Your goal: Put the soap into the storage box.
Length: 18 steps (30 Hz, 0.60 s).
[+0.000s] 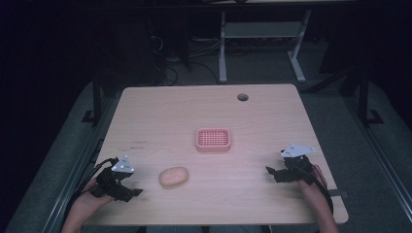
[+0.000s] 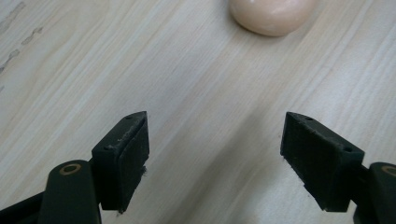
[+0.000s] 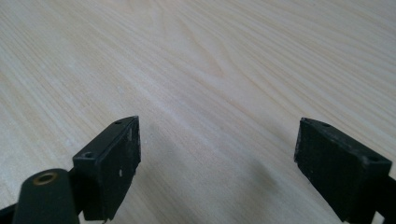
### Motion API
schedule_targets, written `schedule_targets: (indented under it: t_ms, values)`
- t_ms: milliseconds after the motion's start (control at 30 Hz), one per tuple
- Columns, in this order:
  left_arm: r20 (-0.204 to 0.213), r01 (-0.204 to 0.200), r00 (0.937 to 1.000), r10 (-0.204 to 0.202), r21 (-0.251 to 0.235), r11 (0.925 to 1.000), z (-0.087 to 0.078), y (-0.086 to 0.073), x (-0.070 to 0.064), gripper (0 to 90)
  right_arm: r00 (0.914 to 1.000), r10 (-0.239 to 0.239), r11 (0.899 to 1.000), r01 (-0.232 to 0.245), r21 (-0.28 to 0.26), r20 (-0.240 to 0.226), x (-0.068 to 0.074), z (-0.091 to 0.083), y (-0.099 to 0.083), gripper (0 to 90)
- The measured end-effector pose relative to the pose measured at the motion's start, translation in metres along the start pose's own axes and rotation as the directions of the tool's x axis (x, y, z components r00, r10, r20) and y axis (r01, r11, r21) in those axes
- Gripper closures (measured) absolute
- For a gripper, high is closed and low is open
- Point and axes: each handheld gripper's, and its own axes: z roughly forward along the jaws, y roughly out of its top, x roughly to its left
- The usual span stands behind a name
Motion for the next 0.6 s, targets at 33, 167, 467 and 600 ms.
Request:
schedule_targets:
  t_ms: [33,167,467,600]
  values:
    - [0.001,-0.007,1.0000,0.007,0.000,1.0000,0.000,0.001,-0.001,23.6,1.0000,0.003,1.000,-0.003,0.001,-0.001,0.001,0.000,0.000,13.9]
    - [0.010,-0.025,0.9996,0.025,-0.005,0.9997,0.001,0.005,-0.004,22.5,1.0000,-0.003,1.000,0.003,0.004,-0.001,0.001,0.000,0.000,13.9]
    - [0.017,-0.037,0.9992,0.036,0.011,0.9993,0.003,0.011,-0.008,21.3,1.0000,-0.004,1.000,0.004,0.006,-0.005,0.003,0.000,0.001,13.9]
    - [0.023,-0.051,0.9985,0.050,0.015,0.9986,0.004,0.016,-0.009,20.6,1.0000,-0.006,1.000,0.006,-0.001,-0.005,0.004,0.000,0.002,13.9]
